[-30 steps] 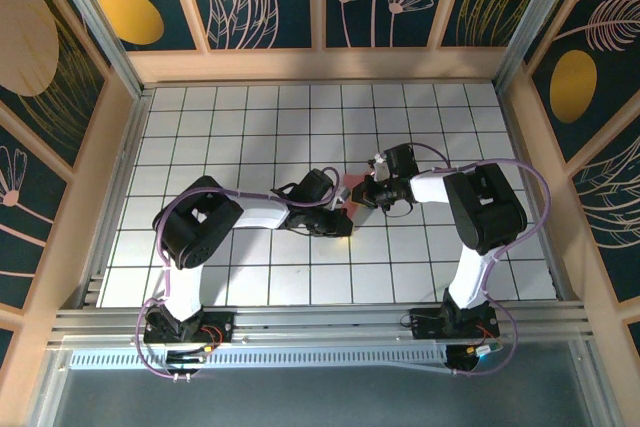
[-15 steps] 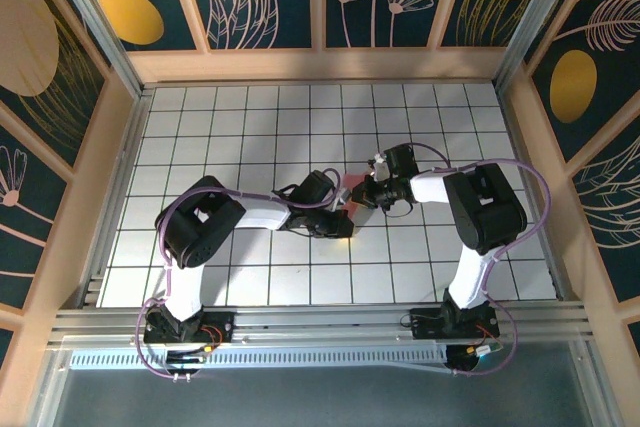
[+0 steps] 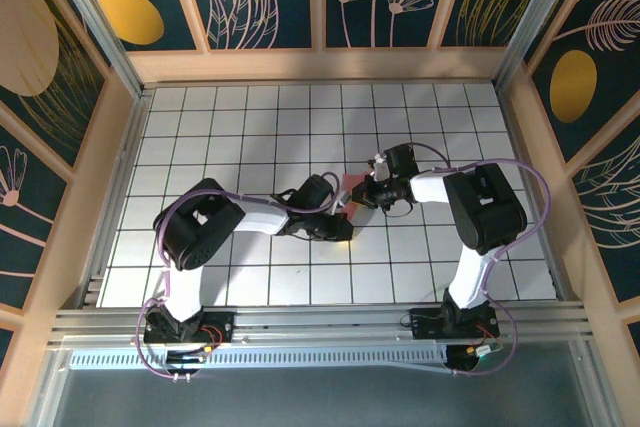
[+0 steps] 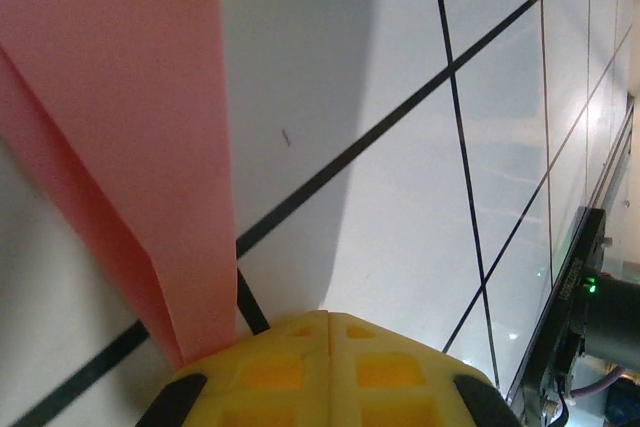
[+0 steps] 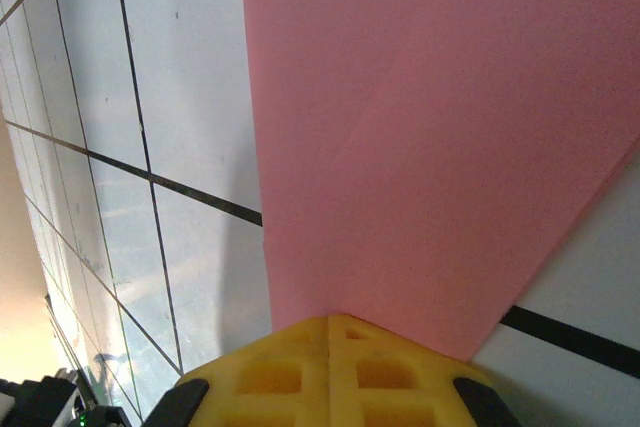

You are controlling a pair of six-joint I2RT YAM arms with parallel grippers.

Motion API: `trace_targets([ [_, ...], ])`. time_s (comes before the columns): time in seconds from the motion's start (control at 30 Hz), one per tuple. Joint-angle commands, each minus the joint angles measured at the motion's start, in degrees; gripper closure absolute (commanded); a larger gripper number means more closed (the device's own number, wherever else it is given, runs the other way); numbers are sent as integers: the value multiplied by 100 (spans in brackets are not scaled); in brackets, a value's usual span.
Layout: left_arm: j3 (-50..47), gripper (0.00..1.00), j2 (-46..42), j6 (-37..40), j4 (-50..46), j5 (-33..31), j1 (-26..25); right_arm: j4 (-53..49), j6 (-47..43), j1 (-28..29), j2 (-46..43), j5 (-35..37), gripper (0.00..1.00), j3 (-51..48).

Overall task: Fold a paper plane with a square sheet of paper (fold left side to right side)
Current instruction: Fold the wing for the fifth time at the center of the table.

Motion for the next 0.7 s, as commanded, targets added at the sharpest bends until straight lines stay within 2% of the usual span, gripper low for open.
trace_targets([
  [0.0, -249, 100, -195, -113, -333, 82, -123, -625, -214, 54, 570, 957, 100, -231],
  [0.1, -370, 100, -472, -297, -17, 195, -119, -625, -215, 63, 571, 957, 100, -229],
  [0.3, -60, 100, -929, -183, -350, 188, 317, -625, -206, 92, 568, 948, 100, -236],
  [0.43, 513, 100, -560, 236, -877, 194, 413, -603, -193, 91, 552, 948, 100, -239],
  [0.67, 892, 100, 143, 312, -899, 118, 413, -580, -179, 113, 517, 857, 100, -228],
])
